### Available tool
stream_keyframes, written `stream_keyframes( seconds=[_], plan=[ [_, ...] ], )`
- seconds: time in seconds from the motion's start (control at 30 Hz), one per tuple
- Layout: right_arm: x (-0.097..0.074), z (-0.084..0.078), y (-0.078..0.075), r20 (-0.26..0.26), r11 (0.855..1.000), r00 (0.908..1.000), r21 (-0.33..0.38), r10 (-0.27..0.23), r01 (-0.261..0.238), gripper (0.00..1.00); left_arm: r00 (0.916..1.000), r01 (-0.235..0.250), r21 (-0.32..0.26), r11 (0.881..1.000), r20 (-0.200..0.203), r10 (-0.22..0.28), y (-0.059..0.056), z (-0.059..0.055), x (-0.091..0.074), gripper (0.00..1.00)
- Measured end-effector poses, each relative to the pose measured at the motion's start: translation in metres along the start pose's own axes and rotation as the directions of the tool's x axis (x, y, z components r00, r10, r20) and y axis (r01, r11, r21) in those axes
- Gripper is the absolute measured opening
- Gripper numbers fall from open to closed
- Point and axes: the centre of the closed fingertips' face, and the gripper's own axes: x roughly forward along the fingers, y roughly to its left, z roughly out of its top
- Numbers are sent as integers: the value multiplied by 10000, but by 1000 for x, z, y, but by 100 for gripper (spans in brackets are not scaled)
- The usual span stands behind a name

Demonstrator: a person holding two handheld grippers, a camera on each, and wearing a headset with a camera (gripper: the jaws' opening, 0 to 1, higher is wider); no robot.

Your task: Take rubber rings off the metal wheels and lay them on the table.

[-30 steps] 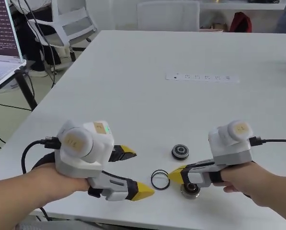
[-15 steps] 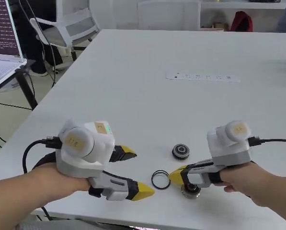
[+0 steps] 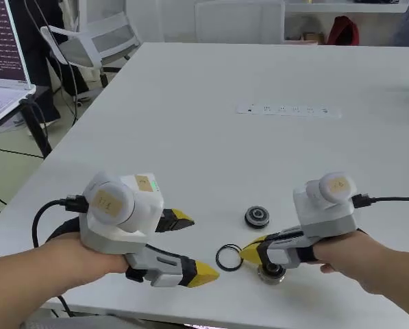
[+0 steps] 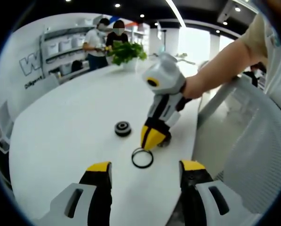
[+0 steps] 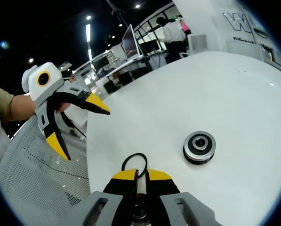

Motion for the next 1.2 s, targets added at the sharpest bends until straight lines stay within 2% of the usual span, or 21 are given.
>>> stream_keyframes(
  seconds=[0.4, 0.77, 1.2],
  plan=[
    [-6, 10, 2, 366, 9999, 9993, -108, -38, 42, 13, 10000, -85, 22, 10000, -32, 86, 4, 1, 0, 59],
    [-20, 22, 5, 902, 9997, 9959, -199, -99, 117, 17, 9999, -119, 41, 9999, 69, 118, 10, 10, 4, 59],
    [-42, 30, -7, 1395, 9990, 9894, -128, -415, 437, 19, 9999, -29, 173, 9998, 102, 28, 17, 22, 16, 59]
  ],
)
